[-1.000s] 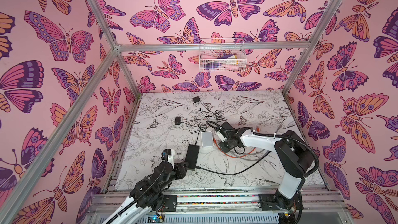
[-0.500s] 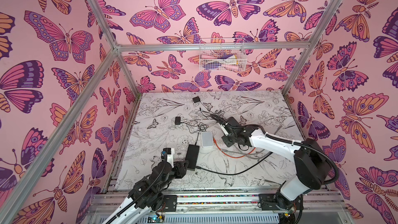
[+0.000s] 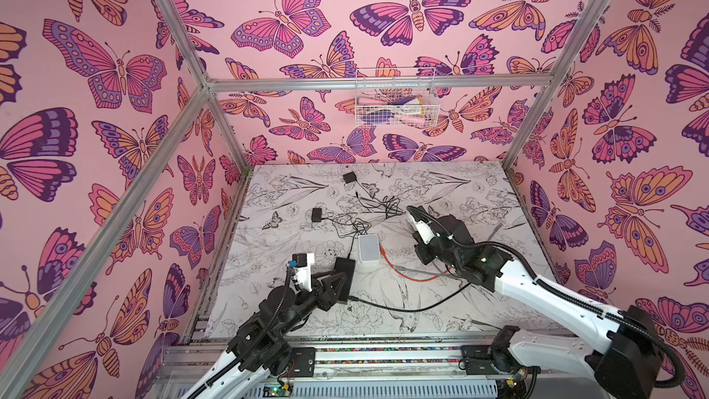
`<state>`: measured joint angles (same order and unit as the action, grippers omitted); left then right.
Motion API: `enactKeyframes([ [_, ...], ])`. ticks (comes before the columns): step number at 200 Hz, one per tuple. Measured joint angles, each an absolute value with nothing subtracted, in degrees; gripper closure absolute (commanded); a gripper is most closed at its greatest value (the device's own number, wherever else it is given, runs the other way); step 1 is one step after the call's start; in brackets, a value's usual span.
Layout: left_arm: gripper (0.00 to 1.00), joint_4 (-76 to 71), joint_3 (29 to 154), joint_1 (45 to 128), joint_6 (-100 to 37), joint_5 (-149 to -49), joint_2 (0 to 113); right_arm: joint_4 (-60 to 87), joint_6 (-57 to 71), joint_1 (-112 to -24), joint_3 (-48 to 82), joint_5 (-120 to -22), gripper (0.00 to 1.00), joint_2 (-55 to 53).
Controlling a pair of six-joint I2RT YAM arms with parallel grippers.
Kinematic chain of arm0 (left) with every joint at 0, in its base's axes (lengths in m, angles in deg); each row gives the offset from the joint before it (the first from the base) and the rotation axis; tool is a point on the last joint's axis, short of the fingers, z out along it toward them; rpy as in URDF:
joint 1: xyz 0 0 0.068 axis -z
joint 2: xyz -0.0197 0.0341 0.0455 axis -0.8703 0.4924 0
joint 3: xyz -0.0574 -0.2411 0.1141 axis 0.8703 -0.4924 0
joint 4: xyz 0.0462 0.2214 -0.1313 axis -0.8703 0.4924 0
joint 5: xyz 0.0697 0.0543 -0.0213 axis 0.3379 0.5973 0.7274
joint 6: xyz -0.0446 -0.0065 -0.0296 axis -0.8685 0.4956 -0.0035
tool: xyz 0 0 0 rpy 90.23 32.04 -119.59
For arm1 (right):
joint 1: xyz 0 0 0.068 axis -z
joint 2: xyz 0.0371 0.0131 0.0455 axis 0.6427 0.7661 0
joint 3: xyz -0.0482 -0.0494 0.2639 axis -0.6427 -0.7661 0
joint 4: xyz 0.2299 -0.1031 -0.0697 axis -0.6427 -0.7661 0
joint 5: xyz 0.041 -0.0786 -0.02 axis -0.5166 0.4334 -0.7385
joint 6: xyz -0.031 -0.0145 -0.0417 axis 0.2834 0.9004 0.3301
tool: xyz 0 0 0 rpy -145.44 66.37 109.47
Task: Insert the plug into the switch port
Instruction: 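Lift the grey ethernet plug with the right gripper toward the left gripper, then grasp the grey plug head with the left gripper while the right holds the cable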
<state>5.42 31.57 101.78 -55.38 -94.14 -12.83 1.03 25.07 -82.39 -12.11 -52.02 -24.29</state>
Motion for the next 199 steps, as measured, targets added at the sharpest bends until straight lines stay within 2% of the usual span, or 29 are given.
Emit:
enactKeyframes([
  [76,0.43,-5.1,33.2,101.8,-52.7,-99.4,-3.2,6.2,24.7,-82.5,-17.4,-63.1,1.00,-34.5],
  [199,0.42,-20.9,38.7,101.8,-50.7,-106.8,11.4,9.4,24.4,-90.5,-17.6,-68.6,1.00,-31.5],
])
